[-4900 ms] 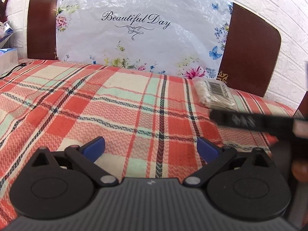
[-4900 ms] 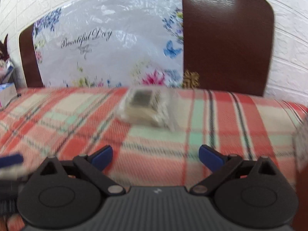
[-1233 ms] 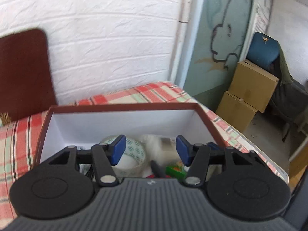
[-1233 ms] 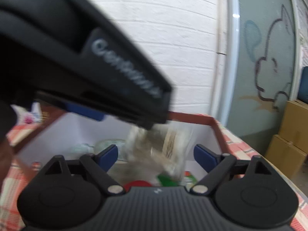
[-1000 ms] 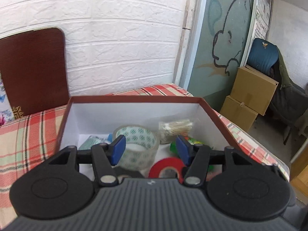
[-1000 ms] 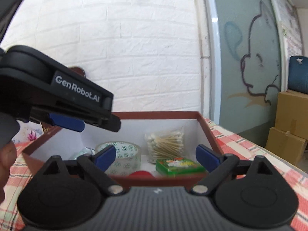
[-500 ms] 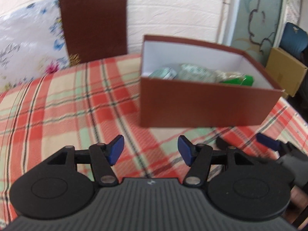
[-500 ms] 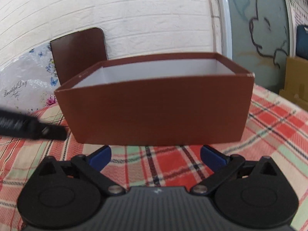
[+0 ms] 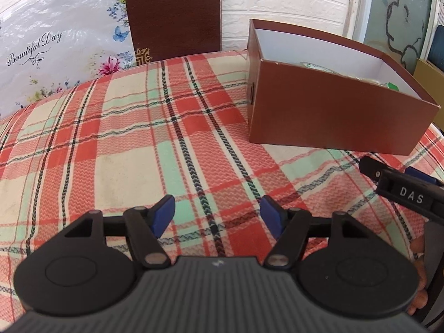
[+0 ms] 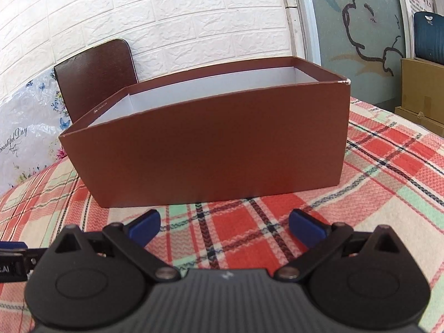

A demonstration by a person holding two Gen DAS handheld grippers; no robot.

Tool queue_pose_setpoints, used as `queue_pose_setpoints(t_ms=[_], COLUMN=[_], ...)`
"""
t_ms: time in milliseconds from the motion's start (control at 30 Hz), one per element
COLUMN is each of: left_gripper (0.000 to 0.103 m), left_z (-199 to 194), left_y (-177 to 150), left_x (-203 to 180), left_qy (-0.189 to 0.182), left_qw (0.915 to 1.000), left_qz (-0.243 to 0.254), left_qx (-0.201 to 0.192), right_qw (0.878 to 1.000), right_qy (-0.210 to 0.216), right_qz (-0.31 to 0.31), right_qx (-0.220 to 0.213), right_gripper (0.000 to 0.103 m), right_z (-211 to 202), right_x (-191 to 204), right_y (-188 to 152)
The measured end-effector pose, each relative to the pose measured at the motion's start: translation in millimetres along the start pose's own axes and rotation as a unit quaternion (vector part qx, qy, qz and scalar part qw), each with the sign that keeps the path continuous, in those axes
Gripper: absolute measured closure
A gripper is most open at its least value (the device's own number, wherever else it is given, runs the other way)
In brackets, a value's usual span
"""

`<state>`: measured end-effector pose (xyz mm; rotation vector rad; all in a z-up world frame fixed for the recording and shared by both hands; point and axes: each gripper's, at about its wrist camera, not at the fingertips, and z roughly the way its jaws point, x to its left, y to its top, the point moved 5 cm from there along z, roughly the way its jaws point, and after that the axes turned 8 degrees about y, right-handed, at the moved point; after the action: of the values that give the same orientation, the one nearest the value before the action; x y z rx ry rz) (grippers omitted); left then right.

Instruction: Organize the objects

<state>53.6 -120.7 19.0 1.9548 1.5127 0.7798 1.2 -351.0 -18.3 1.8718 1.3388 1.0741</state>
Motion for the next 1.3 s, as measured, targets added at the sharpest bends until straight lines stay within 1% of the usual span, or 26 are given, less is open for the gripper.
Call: queue_pose_setpoints(t_ms=[133,167,333,400,433,467,533,667,733,833,867,933,1000,1067,1133,1200,1300], left_gripper=[0.032,0.031,0.020,0.016,0.012,0.009,0.008,0.001,0.000,0.000,0.000,0.000,0.000,0.000,0.000,0.000,0.000], left_z=[-3.3,-4.3,-13.6,-17.6,-19.4,-21.3,-24.9,-33.4,-40.3,-47.3,-48.9,-53.0,-57.2,-61.2,-65.6,-69.7,-74.9], left_y=[0.0,0.0,3.4,6.0,7.0,8.1,9.8,12.6,14.3,17.8,18.8,20.1,21.7,23.4,23.8,24.4,25.8], left_x=[3.4,3.7,10.6,13.6,14.6,14.6,15.5,13.9,12.7,10.7,10.0,9.1,8.8,9.3,9.5,9.1,8.3], left_qy=[0.002,-0.004,0.001,0.005,0.007,-0.003,-0.005,-0.008,-0.007,0.004,0.010,0.019,0.029,0.037,0.039,0.049,0.056], left_qw=[1.0000,1.0000,0.9998,0.9996,0.9995,0.9994,0.9993,0.9989,0.9981,0.9977,0.9974,0.9967,0.9960,0.9953,0.9944,0.9929,0.9917], left_qz=[-0.002,0.003,-0.003,-0.006,-0.008,-0.007,-0.010,0.001,0.009,0.020,0.024,0.029,0.030,0.031,0.034,0.037,0.037], left_qx=[-0.003,-0.005,-0.019,-0.027,-0.030,-0.034,-0.036,-0.047,-0.060,-0.065,-0.067,-0.073,-0.078,-0.085,-0.092,-0.102,-0.110], right_qw=[1.000,1.000,1.000,1.000,1.000,1.000,1.000,0.999,0.998,0.997,0.998,0.999,0.998,0.997,0.998,0.999,0.999], right_qy=[-0.006,-0.010,-0.027,-0.018,-0.010,-0.003,0.006,0.021,0.030,0.033,0.031,0.037,0.057,0.070,0.060,0.046,0.043], right_qz=[-0.001,-0.002,-0.009,-0.008,-0.007,-0.007,-0.008,0.006,0.018,0.026,0.025,0.024,0.034,0.033,0.017,0.004,0.003], right_qx=[0.003,0.004,0.013,0.014,0.014,0.012,-0.002,-0.035,-0.048,-0.059,-0.054,-0.031,-0.016,-0.012,-0.014,-0.014,-0.017], right_gripper=[0.001,0.001,0.001,0.001,0.000,0.000,0.000,0.000,0.000,0.000,0.000,0.000,0.000,0.000,0.000,0.000,0.000], right_z=[-0.3,-0.3,-9.3,-18.6,-23.6,-29.4,-41.7,-65.4,-76.8,-89.3,-91.4,-91.2,-91.0,-92.3,-93.7,-94.6,-97.6], right_x=[1.3,1.5,3.5,6.2,7.8,9.4,12.1,13.8,15.7,20.0,22.3,27.9,32.4,38.6,44.8,47.7,49.8], right_y=[-0.2,-0.1,-1.7,-2.2,-1.6,0.1,7.8,32.4,43.2,54.4,56.7,59.4,60.0,58.8,57.5,57.2,57.6])
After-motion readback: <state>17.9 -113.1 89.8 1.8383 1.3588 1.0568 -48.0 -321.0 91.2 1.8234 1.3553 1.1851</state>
